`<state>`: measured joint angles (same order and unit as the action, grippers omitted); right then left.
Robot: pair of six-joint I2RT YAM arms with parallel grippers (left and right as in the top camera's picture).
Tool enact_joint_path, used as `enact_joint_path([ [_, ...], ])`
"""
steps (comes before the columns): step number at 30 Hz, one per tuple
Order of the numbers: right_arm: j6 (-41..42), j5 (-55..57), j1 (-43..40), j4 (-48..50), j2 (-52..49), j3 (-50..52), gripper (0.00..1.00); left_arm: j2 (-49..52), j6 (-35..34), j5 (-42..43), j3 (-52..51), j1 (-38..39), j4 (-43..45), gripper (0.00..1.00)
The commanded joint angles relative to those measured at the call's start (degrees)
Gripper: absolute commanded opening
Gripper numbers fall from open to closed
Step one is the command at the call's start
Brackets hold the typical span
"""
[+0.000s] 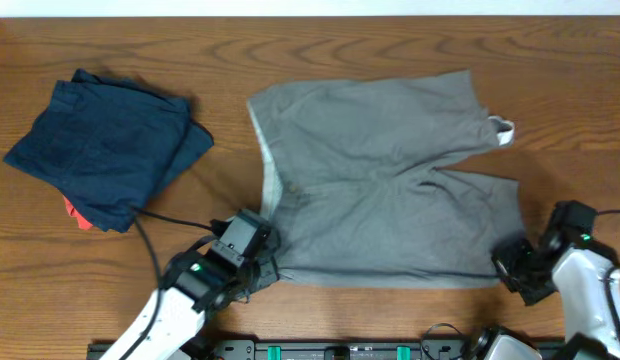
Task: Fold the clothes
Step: 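Lift the near edge and fold it over toward the far edge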
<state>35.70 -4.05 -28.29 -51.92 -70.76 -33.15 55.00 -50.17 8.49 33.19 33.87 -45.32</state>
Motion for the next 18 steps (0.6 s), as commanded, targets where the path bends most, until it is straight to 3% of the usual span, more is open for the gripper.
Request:
enact_joint_path([
  [1,-5.0,-0.3,-2.8,-4.6,4.9,-11.8,0.01,-5.8,4.1,-3.3,7.8,-0.2,-4.0,0.06],
  [6,-11.1,-2.1,-4.5,-9.4,9.4,-27.2,0.01,-11.8,4.5,-4.1,13.0,-0.2,-5.4,0.06],
  [10,-16.5,-8.2,-2.9,-8.4,9.3,-35.8,0.01,-13.6,3.4,-10.6,13.5,-0.9,-4.0,0.06],
  [18,-16.5,-8.0,4.6,1.2,2.4,-36.9,0.01,-6.7,4.1,-15.2,13.4,-7.9,8.5,0.06],
])
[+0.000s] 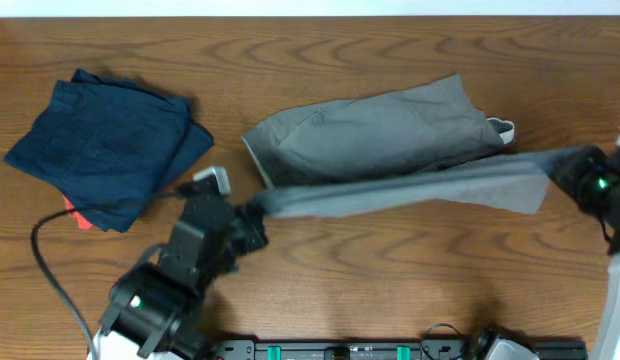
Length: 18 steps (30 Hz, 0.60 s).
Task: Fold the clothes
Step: 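Lift the near edge and fold it over toward the far edge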
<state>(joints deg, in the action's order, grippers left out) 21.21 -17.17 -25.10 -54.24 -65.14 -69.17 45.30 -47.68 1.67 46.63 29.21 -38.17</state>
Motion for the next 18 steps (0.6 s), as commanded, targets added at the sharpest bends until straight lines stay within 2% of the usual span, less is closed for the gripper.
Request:
enact_joint_path([
  [1,-2.0,5.1,2.6,5.8,-4.8,-0.9,0.01,5.0,2.0,-8.4,0.0,-4.5,3.1,0.06],
  [6,-2.0,4.9,7.6,17.8,-13.0,-0.9,0.01,15.8,2.1,-8.4,0.0,-11.1,11.6,0.06],
  [11,-0.9,4.9,11.3,29.2,-22.1,-0.9,0.01,27.2,2.1,-8.4,0.0,-16.6,25.0,0.06],
  [16,2.6,4.9,13.9,38.4,-31.9,-0.9,0.01,39.1,6.5,-8.4,0.0,-17.8,40.9,0.06],
  [18,2.8,4.9,15.0,43.3,-36.0,-0.9,0.01,43.5,6.8,-8.4,0.0,-17.8,46.9,0.1],
])
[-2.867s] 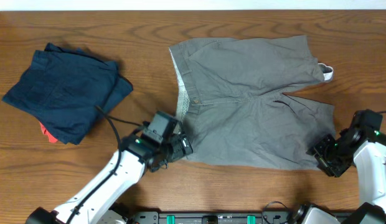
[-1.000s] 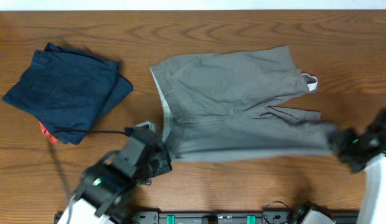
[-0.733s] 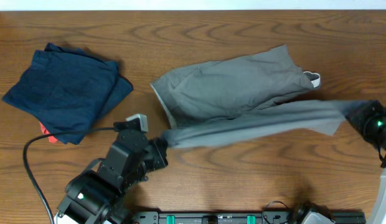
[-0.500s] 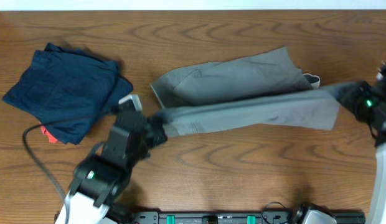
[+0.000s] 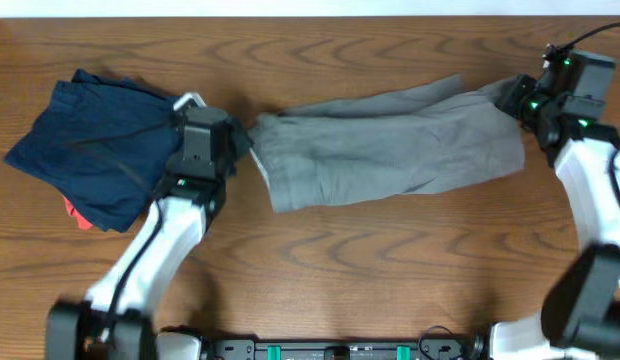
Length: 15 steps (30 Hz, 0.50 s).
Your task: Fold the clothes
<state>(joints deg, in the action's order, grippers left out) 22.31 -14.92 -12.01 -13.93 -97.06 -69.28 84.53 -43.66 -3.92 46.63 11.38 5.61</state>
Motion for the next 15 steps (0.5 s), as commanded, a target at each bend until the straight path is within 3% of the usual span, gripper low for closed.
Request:
enact_joint_path([
  [1,1.7,2.7,2.3,5.1,-5.7,-0.8,0.01,6.0,2.7,-2.8,0.0,0.0,5.7,0.13],
  [4,2.1,2.6,3.5,10.3,-10.1,-0.8,0.01,9.8,2.7,-0.1,0.2,0.0,10.3,0.13],
  [10,2.1,2.6,4.2,12.9,-11.6,-0.8,0.01,9.6,6.0,5.1,1.4,0.2,10.4,0.14],
  [13,2.1,1.5,4.3,12.9,-11.6,-0.8,0.01,9.6,7.0,5.0,2.2,0.2,10.6,0.45],
  [15,2.1,0.7,4.3,12.6,-11.6,-0.8,0.01,9.7,9.2,6.3,2.3,0.2,12.2,0.52],
])
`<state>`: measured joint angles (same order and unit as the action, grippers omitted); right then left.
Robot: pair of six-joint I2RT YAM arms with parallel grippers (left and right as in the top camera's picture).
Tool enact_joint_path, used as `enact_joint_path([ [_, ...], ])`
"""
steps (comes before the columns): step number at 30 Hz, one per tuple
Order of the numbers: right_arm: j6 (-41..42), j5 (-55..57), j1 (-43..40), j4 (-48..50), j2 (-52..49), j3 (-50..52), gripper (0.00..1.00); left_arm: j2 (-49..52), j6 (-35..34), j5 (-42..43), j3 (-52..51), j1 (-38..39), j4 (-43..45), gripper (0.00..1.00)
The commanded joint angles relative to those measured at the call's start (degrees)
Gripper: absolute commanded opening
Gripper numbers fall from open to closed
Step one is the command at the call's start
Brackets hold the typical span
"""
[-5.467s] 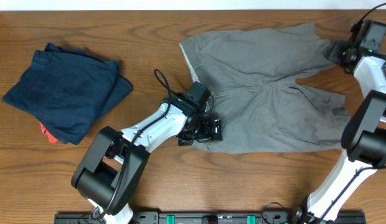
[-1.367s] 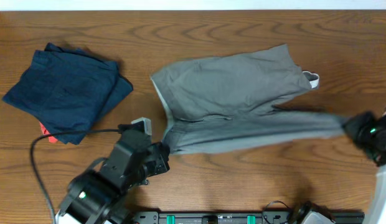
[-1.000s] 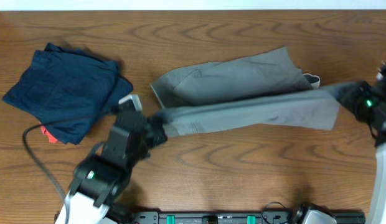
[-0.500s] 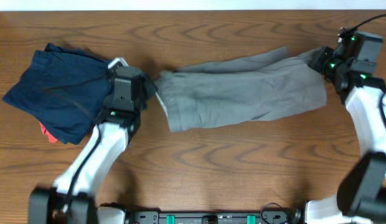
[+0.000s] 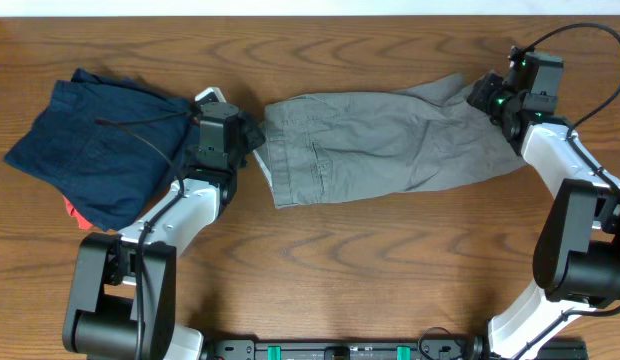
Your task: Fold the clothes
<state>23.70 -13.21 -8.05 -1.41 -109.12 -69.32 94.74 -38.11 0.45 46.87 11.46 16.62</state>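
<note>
The grey shorts (image 5: 390, 145) lie folded in half across the middle of the table, waistband to the left and legs to the right. My left gripper (image 5: 253, 133) is at the waistband's far-left edge and appears shut on the cloth. My right gripper (image 5: 483, 95) is at the upper right end by the leg hems, apparently shut on the fabric there. Only the overhead view shows both, and the jaws themselves are mostly hidden by the wrists.
A folded pile of navy clothes (image 5: 100, 150) lies at the left, just beyond the left arm, with a red item (image 5: 75, 212) peeking out beneath it. A black cable (image 5: 140, 120) from the left arm crosses the navy pile.
Both grippers have moved slightly further toward the table's far side with the shorts' edges. The folded shorts now lie flatter, shifted a little right, with the right leg end less bunched.
The shorts lay spread flat with both grippers at their near edge. Then the near edge hung lifted between the two grippers. Then it was over the far half, and now the shorts lie doubled over with both grippers at their far corners.
</note>
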Motion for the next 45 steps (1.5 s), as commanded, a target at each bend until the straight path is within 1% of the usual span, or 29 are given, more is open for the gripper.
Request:
enact_joint_path([
  [1,0.7,-1.0,0.5,-0.1,0.5,-0.8,0.02,-0.2,5.8,3.6,2.2,0.1,1.8,0.57],
  [2,0.7,-1.2,0.5,-0.3,0.5,-0.8,0.07,0.3,8.5,5.7,2.8,0.1,1.8,0.61],
  [3,0.7,-1.2,0.6,-0.7,0.5,-0.8,0.08,0.9,10.5,7.5,3.8,0.1,1.1,0.65],
  [5,0.7,-1.2,0.6,-1.9,0.5,-0.8,0.09,2.8,13.6,9.5,6.8,0.1,-2.0,0.66],
  [10,0.7,-1.2,0.6,-5.5,0.5,-0.8,0.07,10.4,19.8,14.3,16.3,0.1,-7.5,0.66],
  [14,0.7,-1.2,0.6,-7.5,0.5,-0.8,0.06,16.4,20.3,15.0,21.2,-0.1,-8.5,0.66],
  [18,0.4,-1.2,0.6,-7.6,0.5,-0.8,0.07,20.8,20.3,15.0,23.5,-0.3,-8.4,0.67],
  [20,0.4,-1.2,0.6,-7.7,0.5,-0.8,0.07,21.9,20.3,14.6,23.6,-0.3,-8.4,0.69],
  [29,0.4,-0.3,0.5,-8.8,0.5,-0.7,0.07,23.9,20.3,14.2,23.6,0.0,-9.4,0.7],
  [33,0.4,-0.3,0.5,-9.2,0.5,-0.7,0.07,24.9,20.3,18.1,23.6,0.3,-9.8,0.59],
  [35,0.4,-0.3,0.5,-9.6,0.5,-0.7,0.07,25.0,20.3,19.3,23.6,0.3,-10.1,0.56],
  [42,0.4,-0.3,0.5,-10.4,0.5,-0.7,0.06,25.0,20.3,22.1,23.6,0.3,-10.9,0.24],
  [43,0.4,-0.3,0.5,-10.4,0.5,-0.7,0.07,24.9,20.3,22.9,23.6,0.3,-10.9,0.11],
  [44,0.4,-0.3,0.5,-10.4,0.5,-0.7,0.06,24.6,20.3,23.8,23.6,0.3,-10.9,0.06],
  [45,0.4,-0.3,0.5,-10.5,0.5,-0.7,0.06,24.3,20.3,24.3,23.6,0.2,-10.9,0.06],
])
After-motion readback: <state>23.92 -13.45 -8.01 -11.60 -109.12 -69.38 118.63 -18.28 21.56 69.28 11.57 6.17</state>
